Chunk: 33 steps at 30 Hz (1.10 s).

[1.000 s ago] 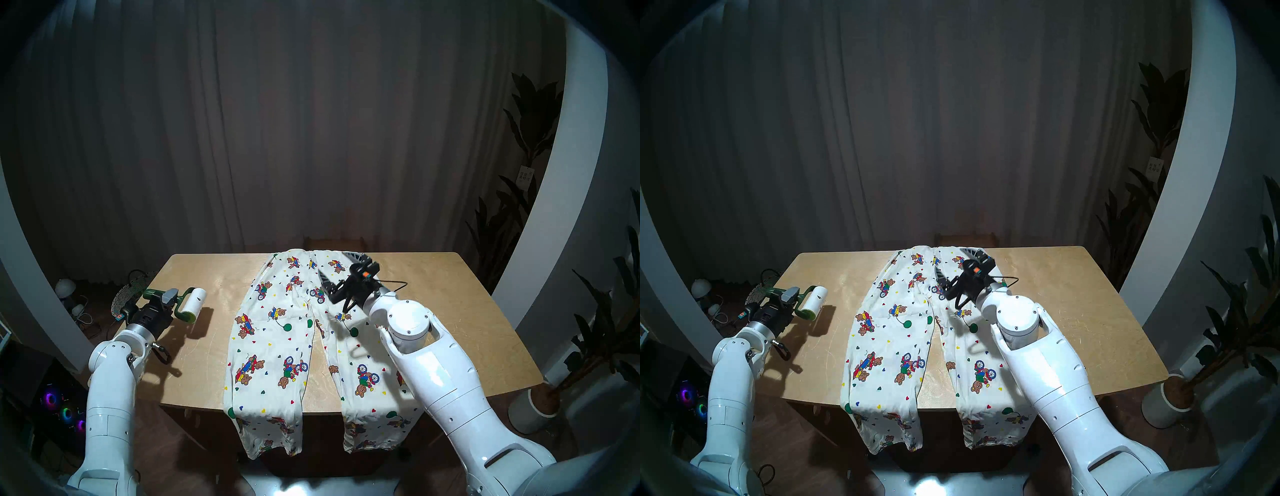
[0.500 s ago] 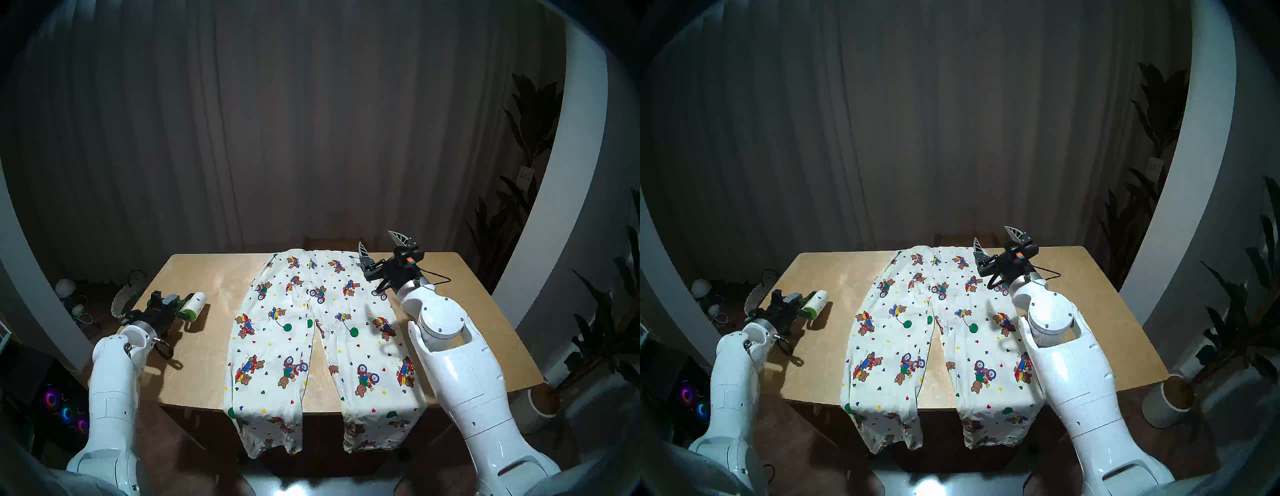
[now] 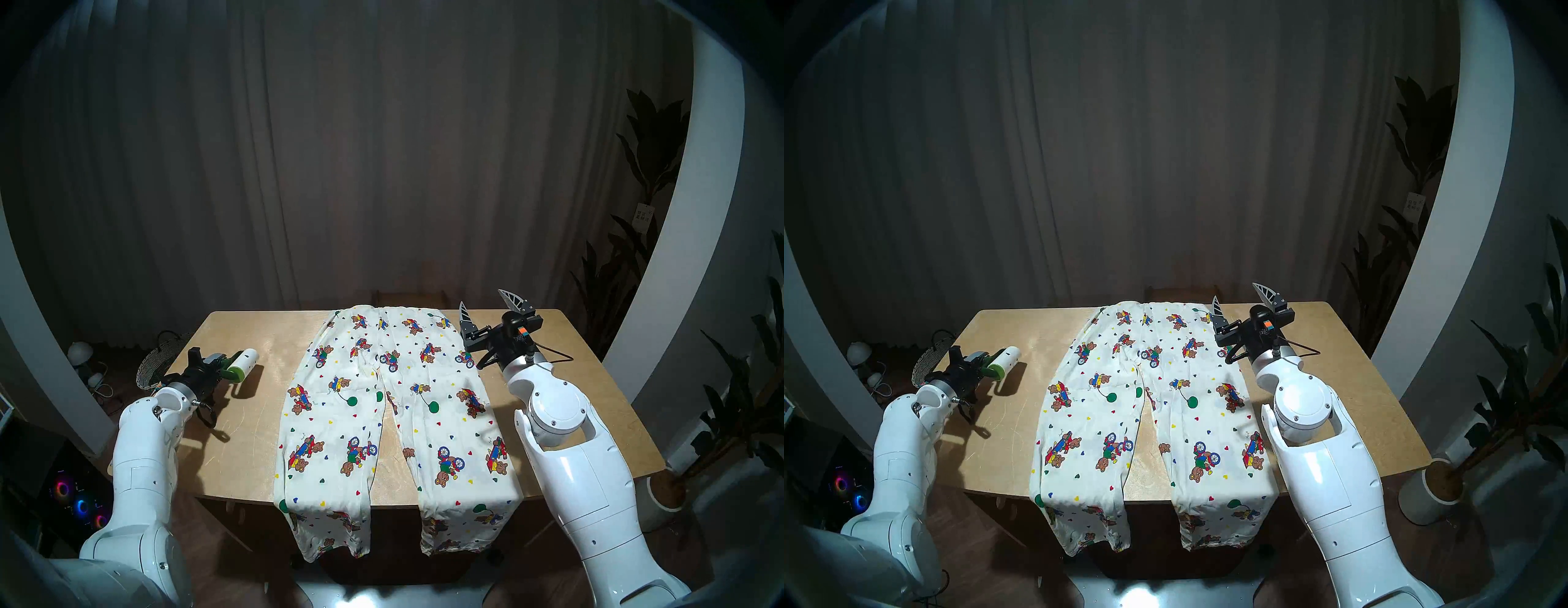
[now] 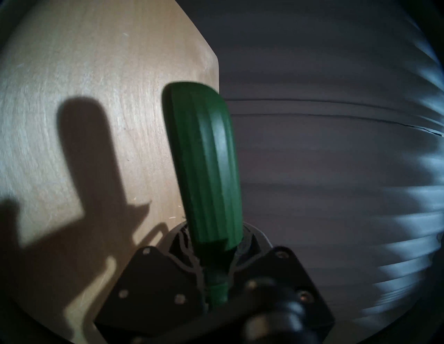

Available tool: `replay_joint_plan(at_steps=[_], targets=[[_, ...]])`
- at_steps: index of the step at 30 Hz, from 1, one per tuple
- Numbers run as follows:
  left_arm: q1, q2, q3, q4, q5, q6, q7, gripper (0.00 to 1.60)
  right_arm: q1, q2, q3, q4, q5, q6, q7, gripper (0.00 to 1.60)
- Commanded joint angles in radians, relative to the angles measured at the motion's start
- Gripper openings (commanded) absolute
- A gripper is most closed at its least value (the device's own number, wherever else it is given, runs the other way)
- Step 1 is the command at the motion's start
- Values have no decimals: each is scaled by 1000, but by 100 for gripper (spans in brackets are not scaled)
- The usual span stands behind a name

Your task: Remove lint and debris from pants with a lint roller

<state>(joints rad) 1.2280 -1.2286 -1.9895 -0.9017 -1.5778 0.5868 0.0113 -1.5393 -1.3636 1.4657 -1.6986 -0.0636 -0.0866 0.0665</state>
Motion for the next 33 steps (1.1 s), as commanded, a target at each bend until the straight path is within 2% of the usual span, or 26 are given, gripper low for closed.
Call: replay_joint_plan(at_steps=[1, 2, 11, 16, 17, 27, 29, 31, 32, 33], targets=[[-57, 3, 8, -58, 24, -63, 102, 0, -22, -5, 5, -61, -11, 7, -22, 160], [-57, 3, 8, -58, 24, -63, 102, 0, -22, -5, 5, -61, -11, 7, -22, 160], [-67, -22, 1, -104, 10, -82, 282, 0, -32, -3, 17, -78, -16, 22, -31, 160], [-77, -25, 3, -104, 2, -76, 338, 0, -34, -2, 23, -78, -12, 27, -30, 160], [-85, -28, 1, -99, -9, -72, 374, 0, -34, -2, 25, -78, -13, 28, -31, 160], [-94, -22, 5, -66, -12, -89, 427, 0, -38, 2, 31, -85, -7, 30, -32, 160], [-91, -22, 8, -66, -9, -97, 436, 20, -40, 3, 33, -89, -6, 30, -33, 160], [-81, -28, 5, -87, -10, -113, 461, 12, -44, 6, 34, -94, -7, 30, -32, 160], [-76, -30, 5, -94, -10, -116, 459, 1, -46, 8, 35, -97, -6, 31, -32, 160], [-71, -30, 4, -99, -12, -114, 462, 0, -47, 8, 35, -100, -5, 31, -31, 160]])
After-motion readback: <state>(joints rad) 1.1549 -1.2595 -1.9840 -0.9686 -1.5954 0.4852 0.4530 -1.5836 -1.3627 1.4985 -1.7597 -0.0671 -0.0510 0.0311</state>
